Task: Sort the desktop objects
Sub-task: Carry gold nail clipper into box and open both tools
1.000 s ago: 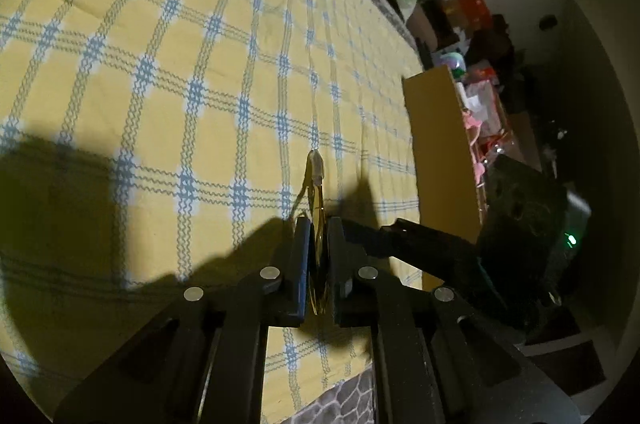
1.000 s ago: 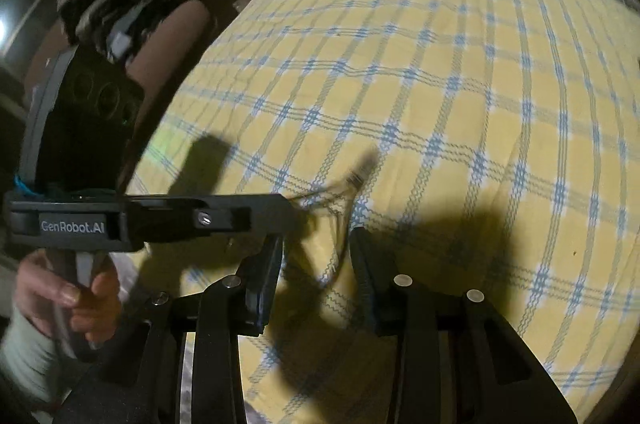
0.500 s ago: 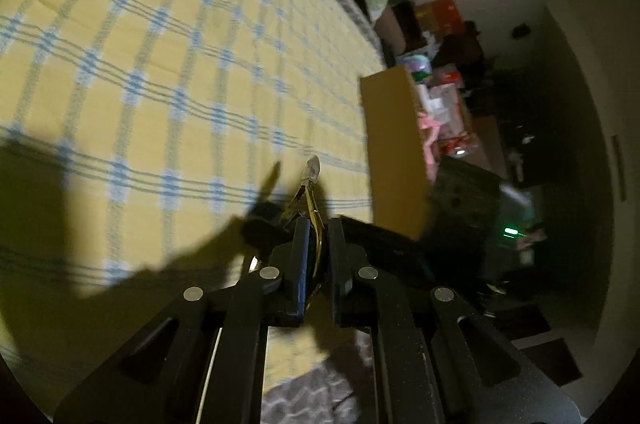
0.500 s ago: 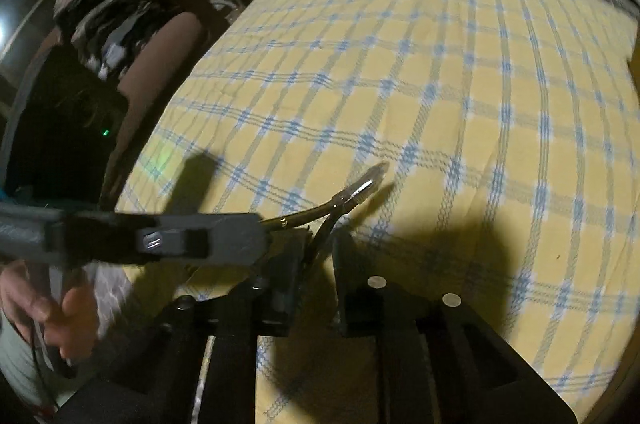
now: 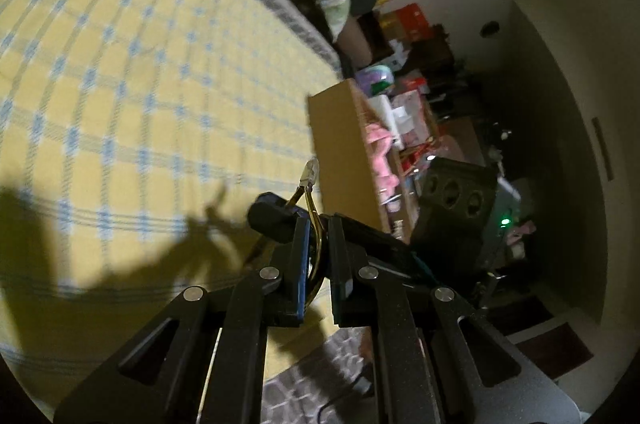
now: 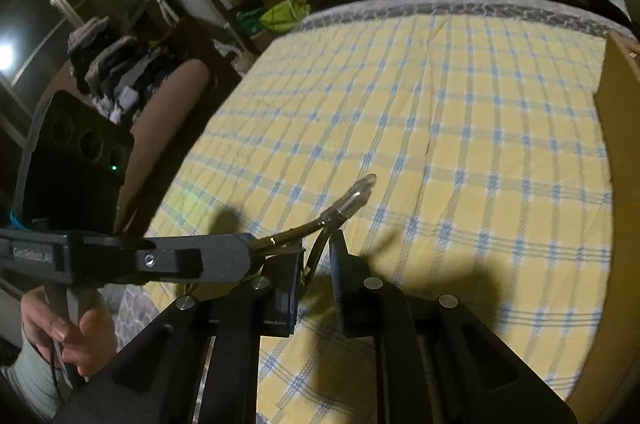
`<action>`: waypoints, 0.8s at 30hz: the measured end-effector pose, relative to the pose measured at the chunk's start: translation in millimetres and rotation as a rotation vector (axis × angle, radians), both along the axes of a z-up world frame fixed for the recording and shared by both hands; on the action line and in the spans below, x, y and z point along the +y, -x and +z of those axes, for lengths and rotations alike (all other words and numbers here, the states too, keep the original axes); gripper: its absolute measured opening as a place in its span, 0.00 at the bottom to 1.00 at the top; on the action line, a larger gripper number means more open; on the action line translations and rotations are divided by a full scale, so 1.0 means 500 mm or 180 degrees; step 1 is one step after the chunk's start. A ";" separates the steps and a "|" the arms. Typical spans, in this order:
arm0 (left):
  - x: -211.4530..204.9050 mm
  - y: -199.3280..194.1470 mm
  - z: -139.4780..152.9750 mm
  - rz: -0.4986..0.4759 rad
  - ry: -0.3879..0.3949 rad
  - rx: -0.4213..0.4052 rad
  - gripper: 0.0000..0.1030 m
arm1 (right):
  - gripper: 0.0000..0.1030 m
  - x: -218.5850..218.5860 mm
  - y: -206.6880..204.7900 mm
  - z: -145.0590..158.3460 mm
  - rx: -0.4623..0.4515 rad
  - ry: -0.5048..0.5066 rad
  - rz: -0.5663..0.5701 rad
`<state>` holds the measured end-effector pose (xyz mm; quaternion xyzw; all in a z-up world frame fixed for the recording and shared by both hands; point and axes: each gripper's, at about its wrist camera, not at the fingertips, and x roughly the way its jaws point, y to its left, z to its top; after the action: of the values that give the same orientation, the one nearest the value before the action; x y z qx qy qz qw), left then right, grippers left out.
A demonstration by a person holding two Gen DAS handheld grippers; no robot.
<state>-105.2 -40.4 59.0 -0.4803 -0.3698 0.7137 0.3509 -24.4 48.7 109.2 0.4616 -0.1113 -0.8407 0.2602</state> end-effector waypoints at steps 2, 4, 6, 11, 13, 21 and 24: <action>0.024 -0.001 0.031 -0.0023 -0.0123 0.0078 0.06 | 0.13 0.014 -0.005 0.018 0.0071 0.0068 -0.0041; 0.051 -0.004 0.062 -0.0046 -0.0113 0.0167 0.05 | 0.13 0.038 -0.014 0.049 0.0163 0.0054 -0.0131; 0.084 -0.002 0.087 -0.0095 -0.0231 0.0179 0.05 | 0.13 0.072 -0.030 0.088 0.0279 0.0003 -0.0209; 0.218 0.012 0.147 -0.0326 -0.0314 0.0247 0.05 | 0.13 0.190 -0.076 0.154 0.0429 -0.0033 -0.0470; 0.275 0.023 0.155 -0.0421 -0.0420 0.0200 0.05 | 0.13 0.248 -0.095 0.171 0.0434 -0.0126 -0.0587; 0.509 0.086 0.133 -0.0660 -0.0675 -0.0042 0.05 | 0.13 0.469 -0.109 0.147 0.0135 -0.0307 -0.1007; 0.560 0.121 0.111 -0.0637 -0.0430 -0.0051 0.05 | 0.13 0.515 -0.084 0.126 0.0038 -0.0344 -0.1090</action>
<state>-165.8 239.4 114.3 -0.4957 -0.3702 0.6447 0.4490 17.6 306.1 172.3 0.4442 -0.1413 -0.8802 0.0887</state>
